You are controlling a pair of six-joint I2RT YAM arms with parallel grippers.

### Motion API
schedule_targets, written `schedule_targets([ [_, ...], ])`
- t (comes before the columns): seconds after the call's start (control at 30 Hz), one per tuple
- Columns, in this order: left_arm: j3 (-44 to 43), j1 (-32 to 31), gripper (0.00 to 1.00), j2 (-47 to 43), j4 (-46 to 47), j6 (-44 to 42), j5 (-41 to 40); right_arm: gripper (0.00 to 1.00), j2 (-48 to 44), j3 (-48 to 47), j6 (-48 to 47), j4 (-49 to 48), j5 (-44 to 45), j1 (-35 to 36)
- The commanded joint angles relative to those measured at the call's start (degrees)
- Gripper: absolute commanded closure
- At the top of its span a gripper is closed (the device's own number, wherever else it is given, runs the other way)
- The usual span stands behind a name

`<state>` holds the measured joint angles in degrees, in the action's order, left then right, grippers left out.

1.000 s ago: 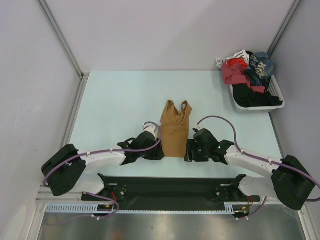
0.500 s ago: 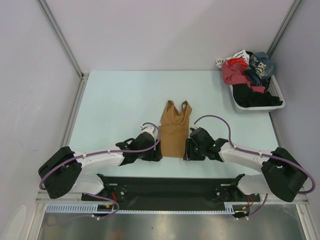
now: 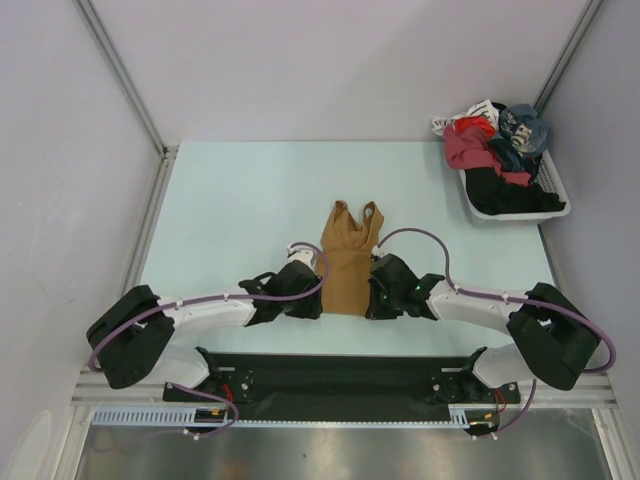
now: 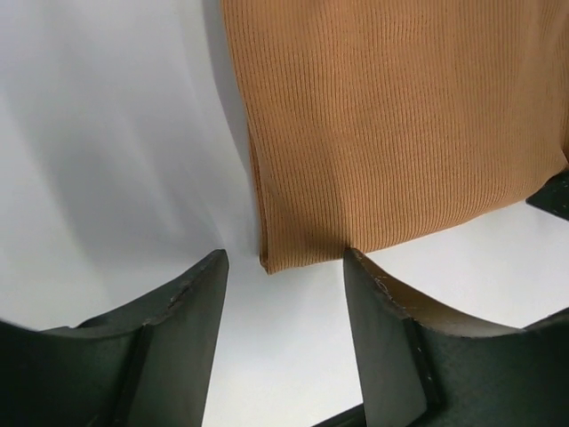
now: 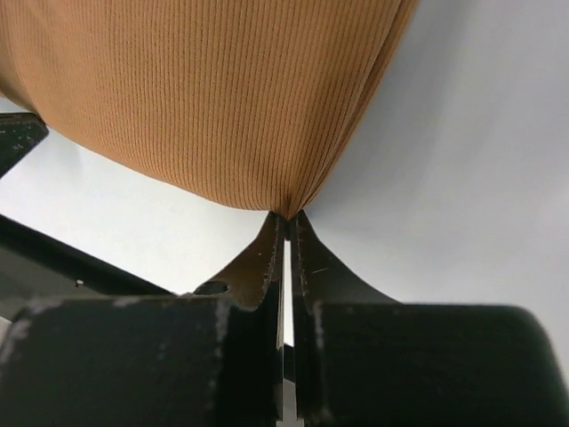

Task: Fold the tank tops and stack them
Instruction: Fold the tank top

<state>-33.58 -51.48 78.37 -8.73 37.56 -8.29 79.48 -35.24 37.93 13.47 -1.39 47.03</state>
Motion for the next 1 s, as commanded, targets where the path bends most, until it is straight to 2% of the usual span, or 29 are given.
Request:
schedule_targets([
  [0.0,-0.26,-0.11,0.40,1.96,-0.59,-1.79,0.73,1.00,-2.30,0.52,0.21,4.01,2.78,0.52],
  [0.17,1.06,-0.20,0.41,2.05,2.22,-3.28,4.24,1.00,-3.72,1.93,0.56,4.46,2.97,0.26],
  [0.47,4.05,-0.28,0.40,-0.41,4.86,-4.60,9.33,1.00,-1.00,2.11,0.48,2.00,2.00,-0.71],
  [0.67,4.93,-0.28,0.40,-0.68,4.69,-5.13,8.73,1.00,-0.73,1.76,0.21,1.64,0.25,-1.32],
  [0.77,4.32,-0.28,0.45,1.95,5.56,-5.39,9.17,1.00,-1.26,1.67,0.30,2.08,0.33,-1.50],
  [0.8,4.14,-0.28,0.52,2.57,5.92,-5.39,9.26,1.00,-1.70,1.76,0.13,2.52,0.42,-1.50],
  [0.87,3.79,-0.28,0.60,4.06,6.36,-5.39,9.00,1.00,-2.14,1.85,0.21,2.96,0.68,-1.58],
  [0.9,3.61,-0.28,0.70,4.68,6.36,-5.31,9.00,1.00,-2.40,1.85,0.21,3.48,0.77,-1.67],
  [0.97,3.35,-0.28,0.82,5.39,6.27,-5.13,8.82,1.00,-3.37,1.85,0.12,4.10,0.77,-1.59],
])
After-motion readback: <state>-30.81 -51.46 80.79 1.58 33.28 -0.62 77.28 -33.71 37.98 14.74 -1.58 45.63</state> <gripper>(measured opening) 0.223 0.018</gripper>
